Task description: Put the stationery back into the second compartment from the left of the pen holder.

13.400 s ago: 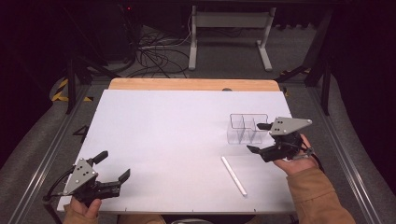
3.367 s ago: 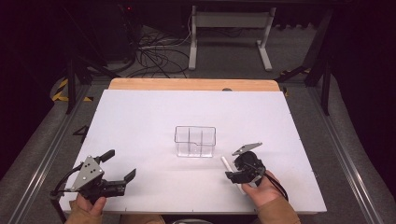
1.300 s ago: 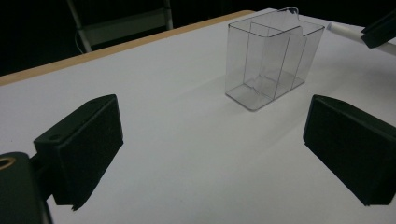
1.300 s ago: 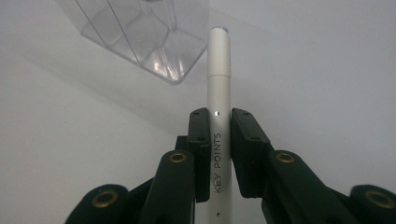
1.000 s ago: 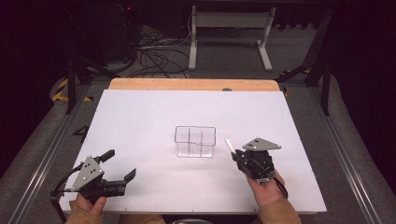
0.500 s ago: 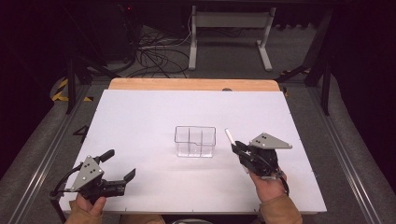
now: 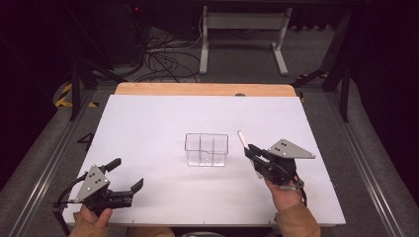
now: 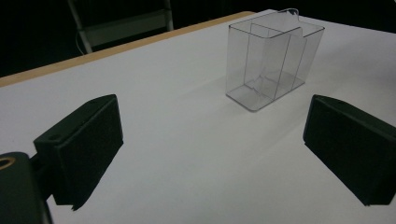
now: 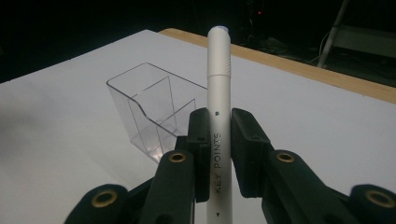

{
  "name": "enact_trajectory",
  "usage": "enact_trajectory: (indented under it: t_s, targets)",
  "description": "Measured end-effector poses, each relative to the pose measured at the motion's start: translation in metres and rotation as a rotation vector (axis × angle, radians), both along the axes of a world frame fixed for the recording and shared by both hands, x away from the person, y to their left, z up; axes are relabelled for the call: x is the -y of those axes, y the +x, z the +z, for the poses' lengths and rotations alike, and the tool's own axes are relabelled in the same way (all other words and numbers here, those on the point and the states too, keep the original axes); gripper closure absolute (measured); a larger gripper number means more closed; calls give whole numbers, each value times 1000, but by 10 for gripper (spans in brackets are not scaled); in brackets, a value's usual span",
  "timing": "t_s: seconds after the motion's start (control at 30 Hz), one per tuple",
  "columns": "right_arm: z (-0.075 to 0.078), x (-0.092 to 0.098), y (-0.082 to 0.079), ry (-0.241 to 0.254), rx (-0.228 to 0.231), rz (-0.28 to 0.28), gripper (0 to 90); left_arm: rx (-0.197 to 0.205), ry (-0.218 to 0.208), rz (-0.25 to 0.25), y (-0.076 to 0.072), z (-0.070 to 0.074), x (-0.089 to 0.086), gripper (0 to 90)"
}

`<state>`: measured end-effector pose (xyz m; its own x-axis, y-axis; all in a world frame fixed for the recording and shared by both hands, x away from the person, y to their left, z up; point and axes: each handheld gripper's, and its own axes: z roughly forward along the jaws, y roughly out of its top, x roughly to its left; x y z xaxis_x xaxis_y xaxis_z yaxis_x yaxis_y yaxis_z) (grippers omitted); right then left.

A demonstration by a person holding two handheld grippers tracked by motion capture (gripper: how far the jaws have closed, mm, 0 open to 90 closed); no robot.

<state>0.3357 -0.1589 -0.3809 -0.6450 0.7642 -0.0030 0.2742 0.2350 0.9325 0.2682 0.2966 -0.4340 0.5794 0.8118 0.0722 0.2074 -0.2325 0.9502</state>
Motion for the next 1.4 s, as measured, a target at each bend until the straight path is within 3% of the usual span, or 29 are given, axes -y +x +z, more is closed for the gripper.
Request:
enact_trajectory:
  t_s: [0.47, 0.9, 1.4]
  targets:
    - [8, -3, 9, 21, 30, 54, 788, 1, 0, 14, -3, 0, -3, 56]
    - [33, -28, 29, 21, 71, 112, 788, 1, -3, 29, -7, 0, -7, 56]
    - [41, -64, 51, 18, 90, 157, 788, -2, -8, 25, -6, -1, -7, 56]
